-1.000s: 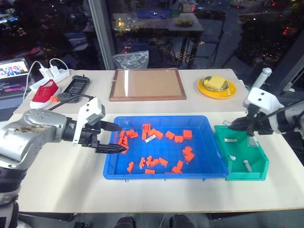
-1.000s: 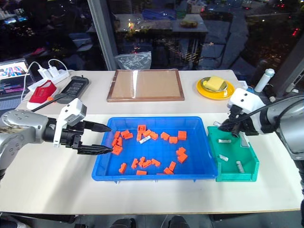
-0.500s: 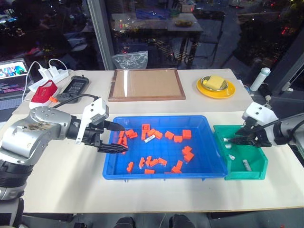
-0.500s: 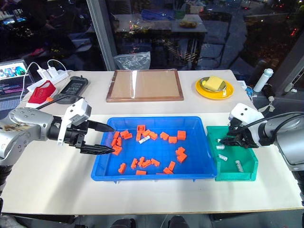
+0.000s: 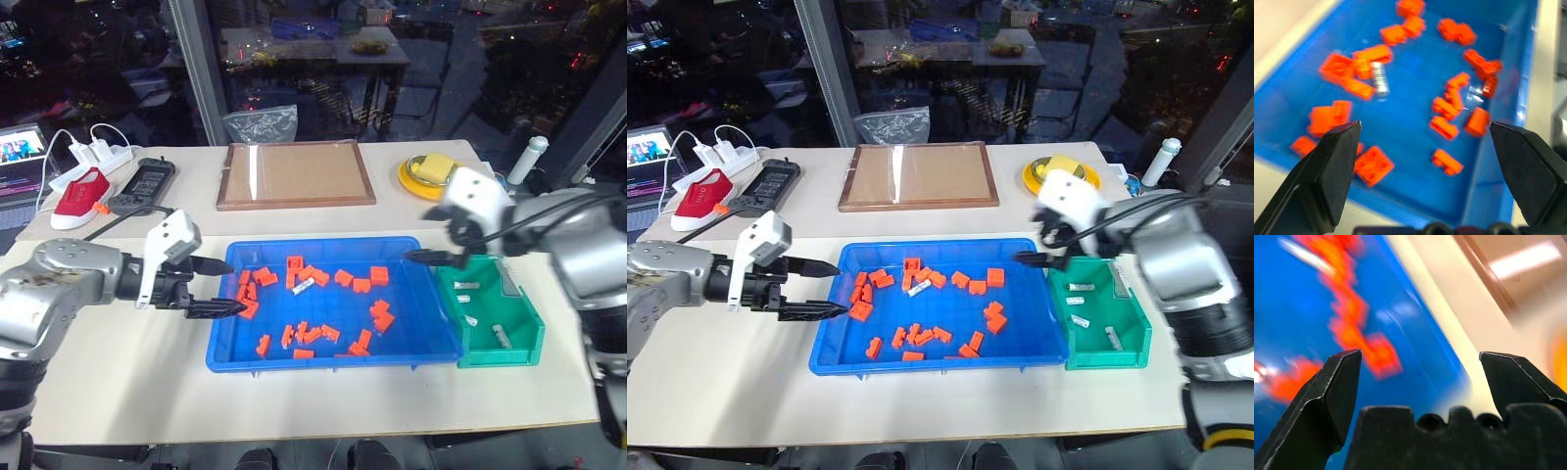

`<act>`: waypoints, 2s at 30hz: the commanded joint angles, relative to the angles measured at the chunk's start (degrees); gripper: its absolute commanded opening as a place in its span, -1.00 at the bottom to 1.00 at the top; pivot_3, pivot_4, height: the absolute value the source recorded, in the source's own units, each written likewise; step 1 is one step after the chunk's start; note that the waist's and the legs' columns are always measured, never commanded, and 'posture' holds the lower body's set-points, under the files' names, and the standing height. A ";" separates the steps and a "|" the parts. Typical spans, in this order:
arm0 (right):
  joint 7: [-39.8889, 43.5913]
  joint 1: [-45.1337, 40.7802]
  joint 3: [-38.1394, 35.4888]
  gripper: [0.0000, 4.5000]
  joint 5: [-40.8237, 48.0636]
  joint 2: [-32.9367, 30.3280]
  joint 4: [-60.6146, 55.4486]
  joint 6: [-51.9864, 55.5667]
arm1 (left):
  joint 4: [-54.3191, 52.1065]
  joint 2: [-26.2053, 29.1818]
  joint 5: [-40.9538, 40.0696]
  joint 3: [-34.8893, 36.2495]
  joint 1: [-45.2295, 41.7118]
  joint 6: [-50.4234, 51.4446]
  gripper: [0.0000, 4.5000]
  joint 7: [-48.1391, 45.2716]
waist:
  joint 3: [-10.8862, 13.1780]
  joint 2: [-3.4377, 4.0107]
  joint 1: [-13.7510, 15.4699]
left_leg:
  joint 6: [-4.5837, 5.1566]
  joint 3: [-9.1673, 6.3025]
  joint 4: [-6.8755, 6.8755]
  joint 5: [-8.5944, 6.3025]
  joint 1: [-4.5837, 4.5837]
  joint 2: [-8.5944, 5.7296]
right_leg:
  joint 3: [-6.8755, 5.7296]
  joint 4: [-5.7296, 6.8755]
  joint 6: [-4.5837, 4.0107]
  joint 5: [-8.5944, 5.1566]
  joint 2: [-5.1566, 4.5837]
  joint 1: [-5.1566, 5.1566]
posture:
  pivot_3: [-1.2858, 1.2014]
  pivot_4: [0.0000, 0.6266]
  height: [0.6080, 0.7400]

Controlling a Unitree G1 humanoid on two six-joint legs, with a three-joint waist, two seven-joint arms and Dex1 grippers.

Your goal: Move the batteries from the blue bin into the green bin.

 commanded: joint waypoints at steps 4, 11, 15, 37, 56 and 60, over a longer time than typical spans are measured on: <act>2.70 -2.01 8.43 0.99 -1.25 7.41 1.00 -0.38 | -5.87 1.62 -2.62 8.58 5.10 2.52 1.00 3.03 | -0.01 -0.04 0.82 | 0.00 -0.03 0.03 0.00 0.00 0.00 | -0.04 0.02 -0.01 0.00 -0.01 0.02 | 0.03 -0.52 1.00; -0.36 -3.44 13.86 0.99 -5.64 13.61 7.72 -0.41 | -8.80 0.67 -6.86 12.50 6.98 6.07 1.00 6.14 | -0.01 -0.05 1.16 | 0.00 -0.02 0.08 0.00 0.02 -0.03 | -0.05 0.06 -0.01 0.01 -0.03 0.01 | 0.03 -0.52 1.00; -0.70 -4.07 13.43 0.99 -5.86 16.51 10.12 -0.62 | -9.40 1.14 -8.40 13.57 7.42 6.83 1.00 6.69 | -0.01 -0.04 0.86 | 0.00 -0.02 0.06 0.00 0.07 0.00 | -0.05 0.11 -0.02 0.01 0.00 -0.01 | 0.03 -0.52 1.00; -2.91 -6.94 15.25 0.24 -11.75 29.98 37.24 -13.99 | -11.21 2.78 -9.19 15.56 11.13 6.31 1.00 7.28 | -0.04 -0.07 0.31 | -0.01 0.00 -0.05 0.00 0.24 0.03 | -0.06 0.14 -0.04 0.02 0.02 0.04 | 0.03 -0.52 1.00; 6.63 -5.41 2.36 -0.87 -0.77 18.31 13.63 -0.16 | -8.34 2.83 -8.29 8.73 6.07 3.15 1.00 4.70 | -0.02 -0.08 0.26 | -0.02 -0.05 -0.04 0.00 0.10 0.00 | -0.08 0.12 -0.04 0.02 0.00 -0.01 | 0.03 -0.52 1.00; 6.79 -3.85 -7.39 -0.87 2.54 6.05 5.50 7.63 | -6.26 1.08 -7.58 3.49 -0.48 1.87 1.00 3.51 | -0.01 -0.08 0.87 | -0.01 -0.05 -0.05 0.00 0.07 -0.01 | -0.10 0.07 -0.03 0.02 -0.01 0.01 | 0.03 -0.52 1.00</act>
